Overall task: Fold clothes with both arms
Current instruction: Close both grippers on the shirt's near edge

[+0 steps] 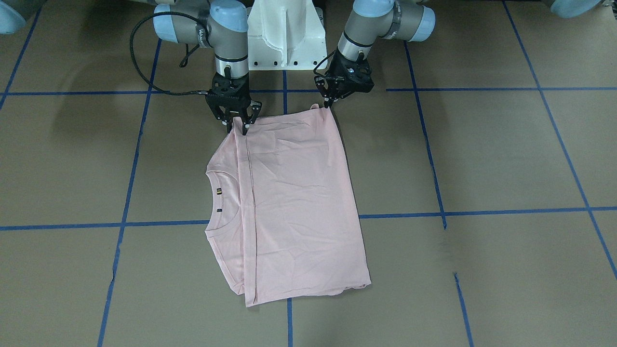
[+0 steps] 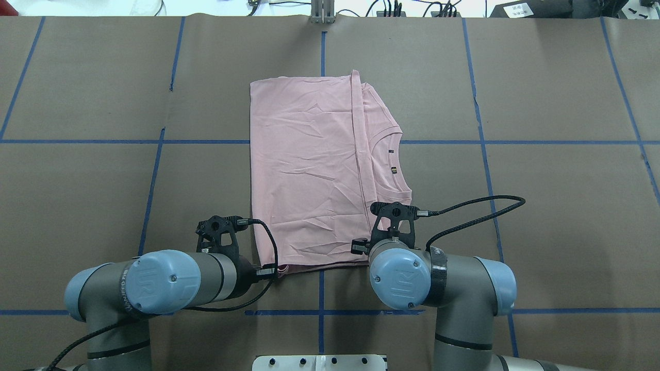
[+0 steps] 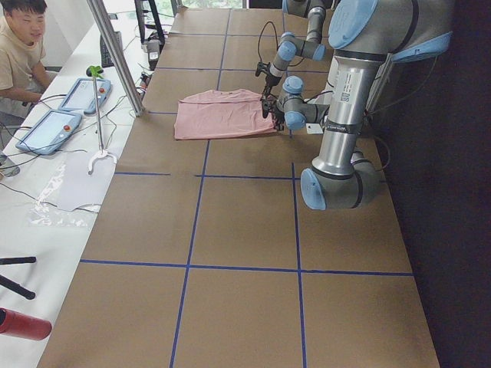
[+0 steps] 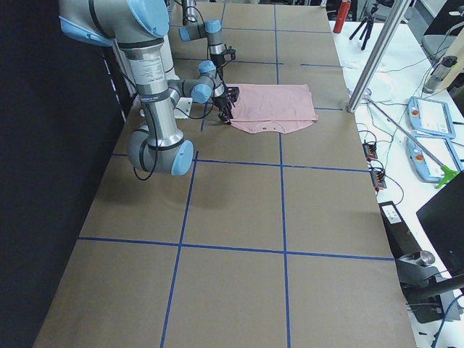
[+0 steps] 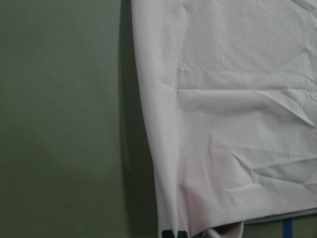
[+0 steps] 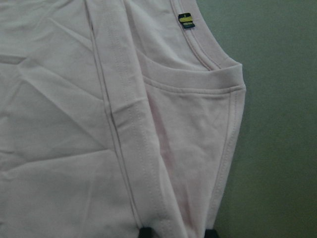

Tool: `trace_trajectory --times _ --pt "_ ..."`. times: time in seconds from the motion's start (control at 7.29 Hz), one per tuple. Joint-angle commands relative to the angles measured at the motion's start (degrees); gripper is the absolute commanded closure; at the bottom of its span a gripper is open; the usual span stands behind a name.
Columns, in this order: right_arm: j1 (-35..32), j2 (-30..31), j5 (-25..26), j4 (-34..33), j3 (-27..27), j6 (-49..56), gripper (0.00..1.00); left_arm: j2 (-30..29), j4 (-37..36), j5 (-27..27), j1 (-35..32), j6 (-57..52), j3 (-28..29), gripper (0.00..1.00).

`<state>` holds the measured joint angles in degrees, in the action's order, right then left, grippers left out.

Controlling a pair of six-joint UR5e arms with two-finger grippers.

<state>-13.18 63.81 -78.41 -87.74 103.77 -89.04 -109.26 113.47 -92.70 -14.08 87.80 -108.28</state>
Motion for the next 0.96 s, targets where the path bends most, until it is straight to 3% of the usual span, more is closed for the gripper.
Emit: trace_trajectory --times 0.0,0.69,0.82 --pt "-0.2 -0.2 0.0 -0.1 0.1 0.3 1.00 0.0 0.0 0.1 0.0 0.0 0.0 1.00" --pt "-0.4 0.3 -0.3 -0.3 3.2 0.4 1.00 0.4 -0.2 -0.5 -0.1 -0.4 -2.7 1.00" --pt "-0.6 0.6 -0.3 -0.4 5.2 0.4 1.00 0.5 -1.7 -0.6 -0.4 -0.6 -5.5 1.00"
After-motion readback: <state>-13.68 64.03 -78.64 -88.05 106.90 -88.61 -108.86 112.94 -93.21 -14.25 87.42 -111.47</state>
